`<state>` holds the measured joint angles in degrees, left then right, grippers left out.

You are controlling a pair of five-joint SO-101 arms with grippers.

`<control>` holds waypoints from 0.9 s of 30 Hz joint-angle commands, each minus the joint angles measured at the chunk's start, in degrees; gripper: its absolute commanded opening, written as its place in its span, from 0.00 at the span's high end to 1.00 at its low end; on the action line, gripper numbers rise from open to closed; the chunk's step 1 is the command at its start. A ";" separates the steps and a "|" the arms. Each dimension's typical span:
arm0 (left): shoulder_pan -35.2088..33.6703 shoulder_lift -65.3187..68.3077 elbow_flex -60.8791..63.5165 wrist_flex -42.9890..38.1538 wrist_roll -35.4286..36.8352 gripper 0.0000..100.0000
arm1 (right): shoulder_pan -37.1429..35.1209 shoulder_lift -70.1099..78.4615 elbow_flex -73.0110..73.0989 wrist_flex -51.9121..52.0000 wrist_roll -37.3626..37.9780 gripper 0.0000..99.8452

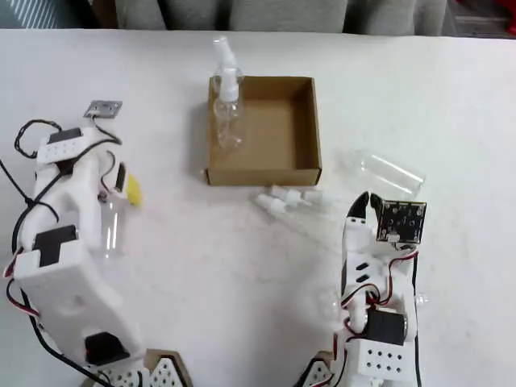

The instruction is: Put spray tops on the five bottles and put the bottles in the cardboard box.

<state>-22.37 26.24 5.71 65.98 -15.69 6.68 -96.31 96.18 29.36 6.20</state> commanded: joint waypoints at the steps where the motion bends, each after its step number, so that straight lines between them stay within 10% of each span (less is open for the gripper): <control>1: 0.04 -0.92 -0.79 3.34 -0.35 0.94 | -0.48 -0.40 -0.09 -1.19 0.70 0.98; 14: 6.11 -23.96 2.37 11.43 2.90 0.94 | -0.48 -0.40 -0.09 -1.19 0.70 0.98; 27: 11.21 -48.48 21.71 -11.69 12.84 0.94 | -0.48 -0.31 -0.09 -1.19 0.70 0.98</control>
<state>-12.88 -15.34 24.00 60.97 -4.62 6.68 -96.31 96.18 29.36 6.20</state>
